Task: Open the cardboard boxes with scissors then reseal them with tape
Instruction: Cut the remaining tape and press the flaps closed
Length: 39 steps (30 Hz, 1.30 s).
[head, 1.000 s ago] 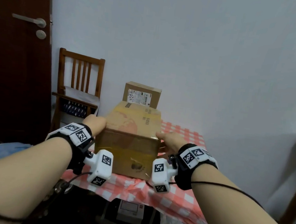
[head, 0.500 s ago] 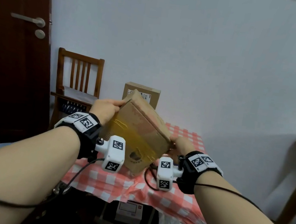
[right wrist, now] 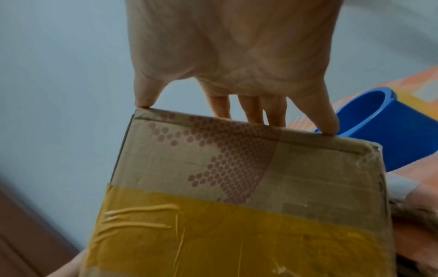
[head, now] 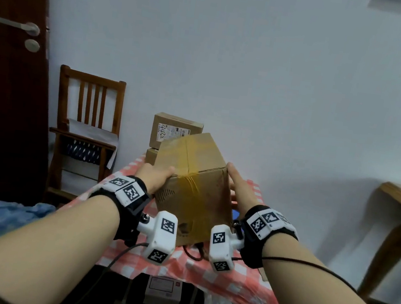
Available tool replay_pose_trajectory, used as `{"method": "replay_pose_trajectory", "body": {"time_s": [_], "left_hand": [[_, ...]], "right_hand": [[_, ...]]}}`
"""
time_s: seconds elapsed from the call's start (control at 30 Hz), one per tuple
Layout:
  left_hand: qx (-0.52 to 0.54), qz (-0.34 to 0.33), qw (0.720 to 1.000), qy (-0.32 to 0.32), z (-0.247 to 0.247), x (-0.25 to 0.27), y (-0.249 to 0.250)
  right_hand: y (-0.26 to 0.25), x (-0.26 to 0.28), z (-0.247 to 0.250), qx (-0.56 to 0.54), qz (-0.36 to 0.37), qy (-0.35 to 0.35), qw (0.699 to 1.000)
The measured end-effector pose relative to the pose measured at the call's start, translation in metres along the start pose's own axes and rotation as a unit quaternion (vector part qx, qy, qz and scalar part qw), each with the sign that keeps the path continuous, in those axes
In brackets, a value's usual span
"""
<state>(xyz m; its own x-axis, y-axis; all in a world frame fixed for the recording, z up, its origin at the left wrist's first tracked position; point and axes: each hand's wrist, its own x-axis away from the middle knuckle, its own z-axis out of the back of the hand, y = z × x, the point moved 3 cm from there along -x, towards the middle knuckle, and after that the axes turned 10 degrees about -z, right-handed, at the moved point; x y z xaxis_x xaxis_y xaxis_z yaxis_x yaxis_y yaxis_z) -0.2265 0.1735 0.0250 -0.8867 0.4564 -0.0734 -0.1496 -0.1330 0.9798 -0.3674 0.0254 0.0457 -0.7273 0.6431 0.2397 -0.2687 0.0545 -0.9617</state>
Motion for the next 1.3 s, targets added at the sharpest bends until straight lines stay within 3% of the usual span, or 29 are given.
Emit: {"method": "replay_pose_trajectory", "body": {"time_s": [0.17, 0.3, 0.47, 0.73, 0.93, 1.07, 1.3], "left_hand": [[0.1, 0.016, 0.995, 0.025, 0.005, -0.008, -0.004], [0.067, -0.037, 0.997, 0.032, 0.011, -0.01, 0.004], [0.09, -0.104, 0.99, 0.025, 0.01, -0.005, 0.024], [0.132, -0.139, 0.981, 0.022, -0.001, 0.006, 0.038], [0.113, -0.174, 0.978, -0.016, -0.031, 0.004, 0.051], [0.15, -0.152, 0.977, -0.004, -0.061, -0.015, 0.058], [0.129, -0.197, 0.969, -0.074, -0.126, -0.038, 0.088]], "right_hand": [[-0.005, -0.003, 0.0, 0.011, -0.011, 0.049, 0.999], [-0.008, -0.008, -0.001, 0.011, -0.023, 0.049, 0.998], [-0.004, -0.019, 0.005, -0.103, -0.037, -0.005, 0.994], [-0.003, -0.024, 0.025, -0.146, -0.026, 0.012, 0.989], [-0.001, -0.028, 0.054, -0.186, -0.025, 0.064, 0.98], [-0.005, -0.028, 0.079, -0.188, -0.017, 0.095, 0.977], [-0.028, -0.05, 0.138, -0.173, 0.0, 0.168, 0.97]]}}
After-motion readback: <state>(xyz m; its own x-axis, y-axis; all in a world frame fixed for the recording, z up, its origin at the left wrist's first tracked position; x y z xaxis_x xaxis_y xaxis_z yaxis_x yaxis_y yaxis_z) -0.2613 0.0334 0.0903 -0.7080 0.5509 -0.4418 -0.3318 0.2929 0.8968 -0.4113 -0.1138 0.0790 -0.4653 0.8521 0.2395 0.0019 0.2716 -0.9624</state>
